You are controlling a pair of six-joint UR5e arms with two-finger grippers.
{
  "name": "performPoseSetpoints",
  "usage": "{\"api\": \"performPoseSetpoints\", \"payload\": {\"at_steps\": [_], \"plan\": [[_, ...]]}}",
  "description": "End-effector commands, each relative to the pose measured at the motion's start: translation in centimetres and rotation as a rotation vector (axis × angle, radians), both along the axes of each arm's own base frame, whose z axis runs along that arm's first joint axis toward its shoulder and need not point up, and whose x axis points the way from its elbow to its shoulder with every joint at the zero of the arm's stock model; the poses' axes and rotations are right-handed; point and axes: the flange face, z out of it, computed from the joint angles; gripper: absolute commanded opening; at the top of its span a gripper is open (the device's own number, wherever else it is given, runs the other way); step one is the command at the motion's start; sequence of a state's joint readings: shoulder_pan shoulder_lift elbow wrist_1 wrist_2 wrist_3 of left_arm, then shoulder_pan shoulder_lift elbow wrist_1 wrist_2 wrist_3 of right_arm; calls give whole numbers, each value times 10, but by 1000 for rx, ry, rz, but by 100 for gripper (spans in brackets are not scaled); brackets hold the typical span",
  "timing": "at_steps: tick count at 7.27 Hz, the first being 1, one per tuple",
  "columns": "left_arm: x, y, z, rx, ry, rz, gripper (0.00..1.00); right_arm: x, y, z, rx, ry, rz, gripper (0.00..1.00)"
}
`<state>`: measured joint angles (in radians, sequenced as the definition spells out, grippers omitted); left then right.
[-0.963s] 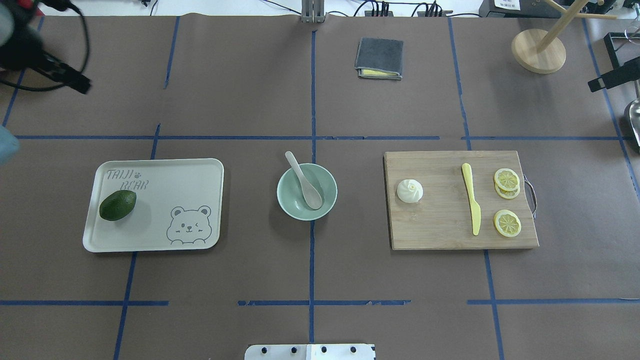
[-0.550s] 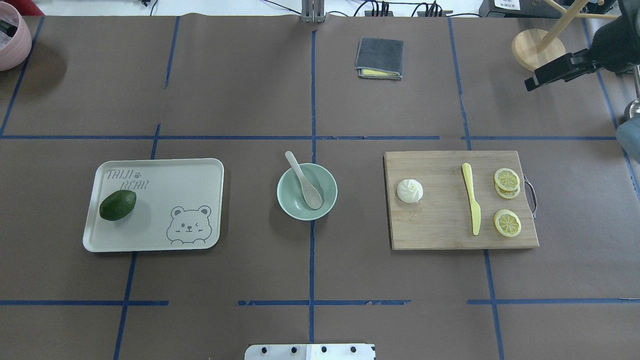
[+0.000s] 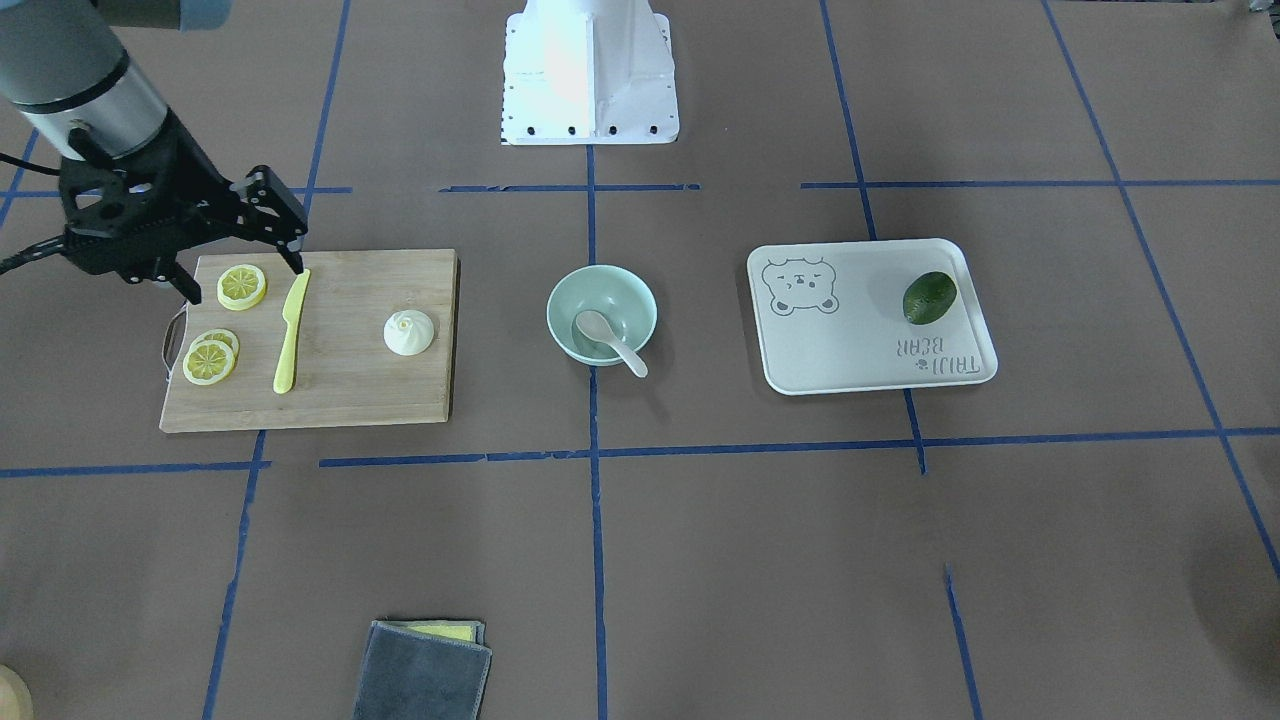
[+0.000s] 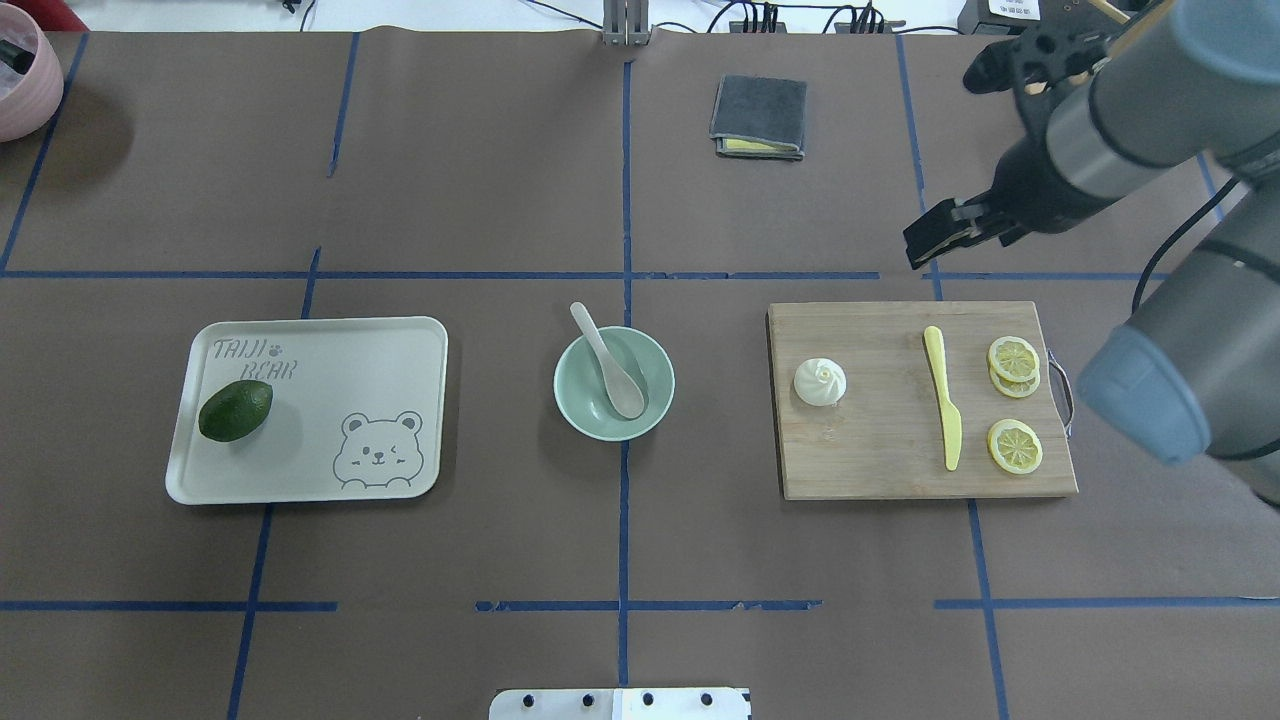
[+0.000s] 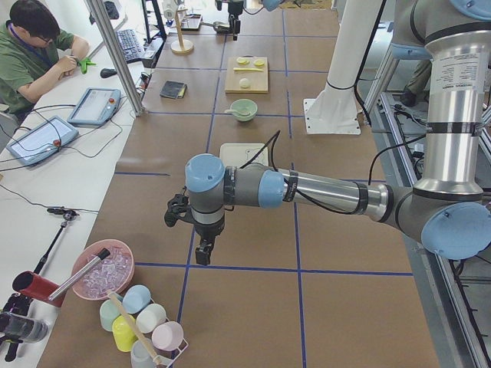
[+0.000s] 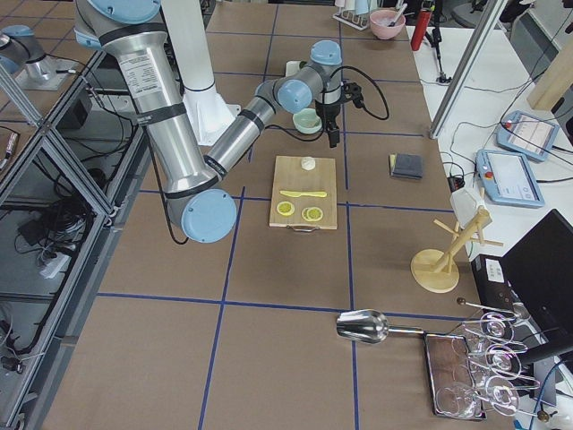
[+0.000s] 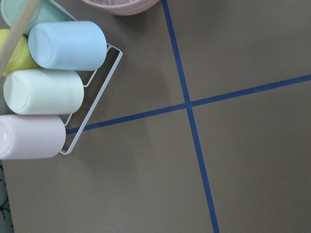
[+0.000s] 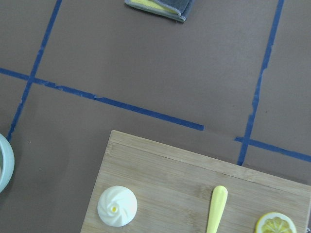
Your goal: Put spoon and bun in bowl
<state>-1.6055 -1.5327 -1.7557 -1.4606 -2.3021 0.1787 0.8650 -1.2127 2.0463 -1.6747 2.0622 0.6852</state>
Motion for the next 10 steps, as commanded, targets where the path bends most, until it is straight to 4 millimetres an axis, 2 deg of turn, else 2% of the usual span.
{"api": "performPoseSetpoints", "payload": {"at_steps": [1, 2, 3, 4, 6, 7, 9, 10], "plan": [[5, 13, 22, -43, 76, 2, 100, -90, 38, 26, 19, -20, 46, 100], [4, 13, 16, -31, 68, 1, 100, -124, 52, 36, 46, -15, 55, 100], [4, 13, 15, -31, 67, 1, 100, -141, 58, 43, 60, 11, 54, 97], [4, 13, 12, -23, 69, 1, 100, -144, 61, 49, 55, 21, 45, 86], [4, 12, 8, -14, 68, 1, 100, -168, 59, 69, 33, 64, 26, 83], [4, 12, 9, -17, 68, 1, 100, -169, 59, 73, 34, 72, 19, 80], [4, 12, 10, -19, 67, 1, 100, -174, 61, 79, 29, 83, 12, 53], [4, 11, 9, -18, 70, 0, 100, -174, 60, 79, 30, 83, 13, 25]]}}
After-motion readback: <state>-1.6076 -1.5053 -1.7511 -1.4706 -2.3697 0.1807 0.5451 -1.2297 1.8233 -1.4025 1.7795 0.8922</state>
